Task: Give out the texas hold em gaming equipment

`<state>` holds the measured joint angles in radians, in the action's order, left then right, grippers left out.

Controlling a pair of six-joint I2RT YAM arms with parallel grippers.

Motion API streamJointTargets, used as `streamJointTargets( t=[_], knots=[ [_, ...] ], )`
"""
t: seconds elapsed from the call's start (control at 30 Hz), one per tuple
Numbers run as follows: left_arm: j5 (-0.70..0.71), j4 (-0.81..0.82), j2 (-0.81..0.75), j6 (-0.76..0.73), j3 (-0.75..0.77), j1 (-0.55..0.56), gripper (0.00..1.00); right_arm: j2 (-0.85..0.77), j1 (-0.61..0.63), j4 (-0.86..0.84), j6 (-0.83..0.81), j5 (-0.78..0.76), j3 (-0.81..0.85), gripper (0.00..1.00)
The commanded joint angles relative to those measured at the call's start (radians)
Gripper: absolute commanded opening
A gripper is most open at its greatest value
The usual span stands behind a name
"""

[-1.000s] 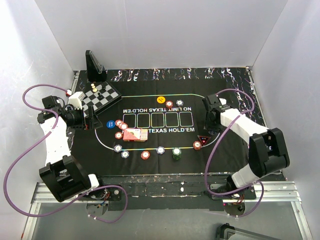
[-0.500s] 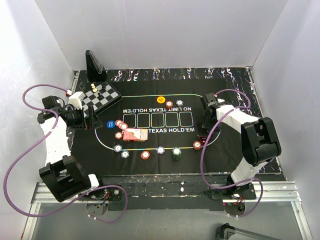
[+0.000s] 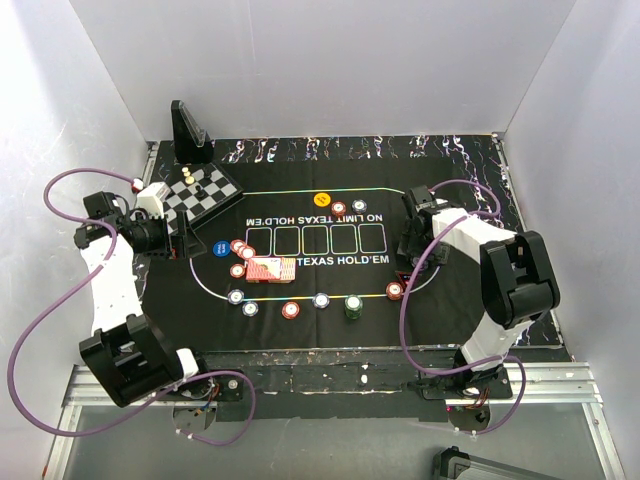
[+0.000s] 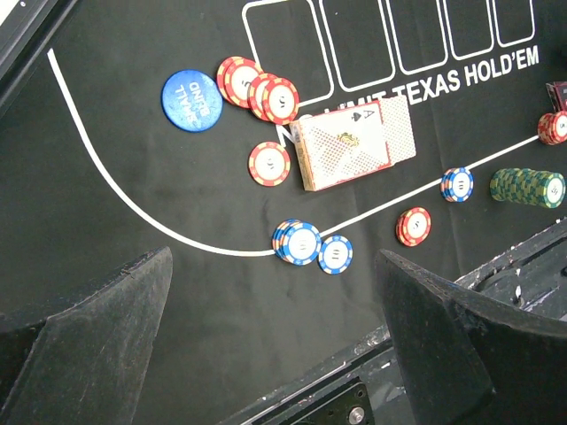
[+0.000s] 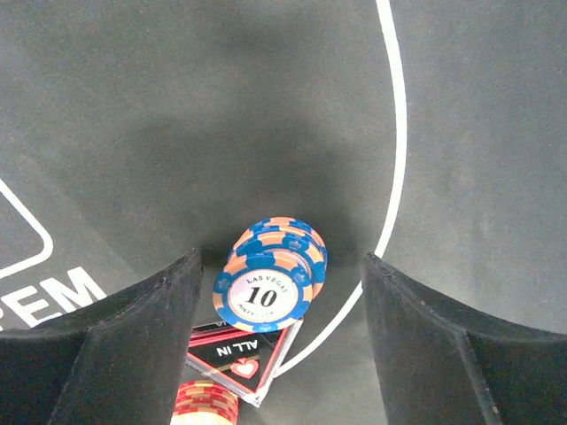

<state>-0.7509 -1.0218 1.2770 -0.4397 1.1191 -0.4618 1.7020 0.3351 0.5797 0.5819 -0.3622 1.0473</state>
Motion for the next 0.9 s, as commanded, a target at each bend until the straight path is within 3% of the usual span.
streamJointTargets(
  t=[0.0,0.2,0.57,0.87],
  knots=[
    [-0.048,0.002,-0.057,0.018,-0.001,0.003,1.0,-0.092,0.001,0.074,0.016,-0.011,0.065,0.81],
    [-0.062,0.017,-0.059,0.035,-0.021,0.003,1.0,-0.251,0.112,0.141,-0.002,-0.026,0.109,0.84],
    [-0.047,0.025,-0.056,0.039,-0.03,0.003,1.0,-0.245,0.565,0.192,-0.008,0.06,0.143,0.89],
    [-0.034,0.026,-0.047,0.033,-0.027,0.003,1.0,-0.213,0.65,0.135,0.001,0.098,0.077,0.91]
  ],
)
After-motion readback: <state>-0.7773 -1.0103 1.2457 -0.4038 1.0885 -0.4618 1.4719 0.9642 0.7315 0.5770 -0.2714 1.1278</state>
